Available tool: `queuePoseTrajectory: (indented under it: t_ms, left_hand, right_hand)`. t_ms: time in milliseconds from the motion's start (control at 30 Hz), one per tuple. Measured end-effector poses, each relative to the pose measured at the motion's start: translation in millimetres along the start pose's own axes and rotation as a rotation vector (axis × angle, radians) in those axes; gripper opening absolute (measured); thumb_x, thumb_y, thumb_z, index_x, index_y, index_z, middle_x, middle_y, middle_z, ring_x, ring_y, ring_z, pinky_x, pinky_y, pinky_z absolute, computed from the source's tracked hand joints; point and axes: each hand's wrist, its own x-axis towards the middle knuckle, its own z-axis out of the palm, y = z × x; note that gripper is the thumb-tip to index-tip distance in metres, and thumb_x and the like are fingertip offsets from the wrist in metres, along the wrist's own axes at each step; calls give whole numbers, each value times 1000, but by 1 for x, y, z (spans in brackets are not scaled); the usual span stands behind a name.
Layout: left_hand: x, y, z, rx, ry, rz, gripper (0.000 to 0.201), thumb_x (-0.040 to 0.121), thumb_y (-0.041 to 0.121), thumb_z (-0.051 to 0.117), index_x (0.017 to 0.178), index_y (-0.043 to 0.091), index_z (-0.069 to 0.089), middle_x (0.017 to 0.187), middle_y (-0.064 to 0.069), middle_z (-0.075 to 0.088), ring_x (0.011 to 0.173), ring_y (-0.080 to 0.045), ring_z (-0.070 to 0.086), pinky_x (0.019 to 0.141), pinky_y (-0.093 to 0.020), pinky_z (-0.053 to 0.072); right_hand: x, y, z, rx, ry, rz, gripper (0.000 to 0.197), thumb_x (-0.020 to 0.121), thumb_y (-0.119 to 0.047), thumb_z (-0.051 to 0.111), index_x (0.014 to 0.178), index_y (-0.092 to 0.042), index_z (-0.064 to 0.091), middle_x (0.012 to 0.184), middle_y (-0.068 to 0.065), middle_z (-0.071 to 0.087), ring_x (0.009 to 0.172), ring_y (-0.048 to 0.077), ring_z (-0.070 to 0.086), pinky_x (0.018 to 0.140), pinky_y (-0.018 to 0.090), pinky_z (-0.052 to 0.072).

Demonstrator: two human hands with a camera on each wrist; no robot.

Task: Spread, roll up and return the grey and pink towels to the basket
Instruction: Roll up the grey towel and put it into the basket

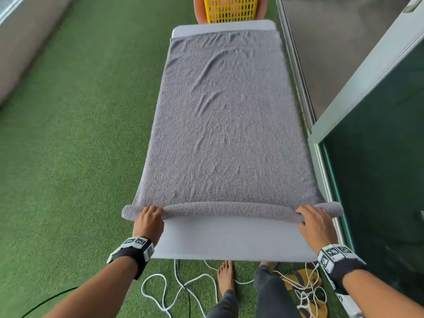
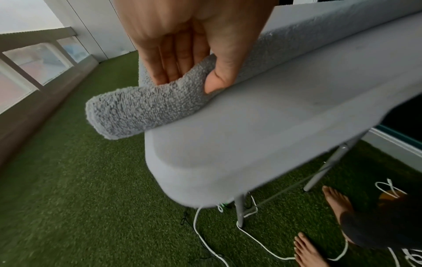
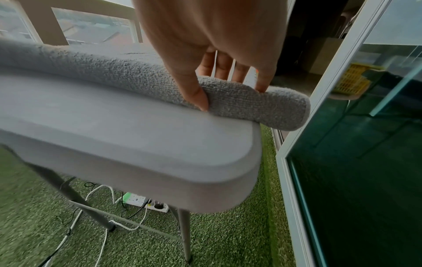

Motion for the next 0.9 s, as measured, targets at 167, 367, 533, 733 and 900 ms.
queuePoseTrajectory:
  t_ms: [167,367,533,733,900]
  left_hand:
    - [-31,-3,2,-56,-11,53,34,53,-7,77,78,9,60,66,-5,63,61,-26,61,52,-31,53]
    - [-79,-13,5,-103,-8,175,37,52,0,82,73,17,56,60,6,61,51,-11,50,48,-19,43]
    - [-78,-26,13,-52,-7,190,33,86,25,25,77,20,57,72,3,67,64,-16,56,72,-44,55]
    - [-78,-23,27,-44,-24,132,52,95,26,28,136,-1,47,138,-19,49,129,-39,45,108,-50,27]
    - [-83,-16,18,-30,-120,118,68,54,21,90,113,14,56,106,-6,68,95,-28,66,83,-44,54]
  right_hand:
    - [-29,7,7,40,-27,26,42,54,3,83,86,-19,67,81,-2,64,76,24,60,75,41,49]
    - [-83,9,3,-27,-115,60,29,65,-22,83,88,-31,68,86,-14,66,85,15,61,92,44,39]
    - [-80,13,-3,4,-116,22,21,85,-21,65,100,-35,69,105,-14,68,103,13,61,110,45,28]
    - [-91,11,7,28,-204,-71,56,101,-18,41,151,-25,15,155,-11,8,148,12,9,122,40,8]
    - [-98,8,11,21,-215,21,66,63,-14,88,123,-21,63,125,-2,65,118,23,60,103,48,44]
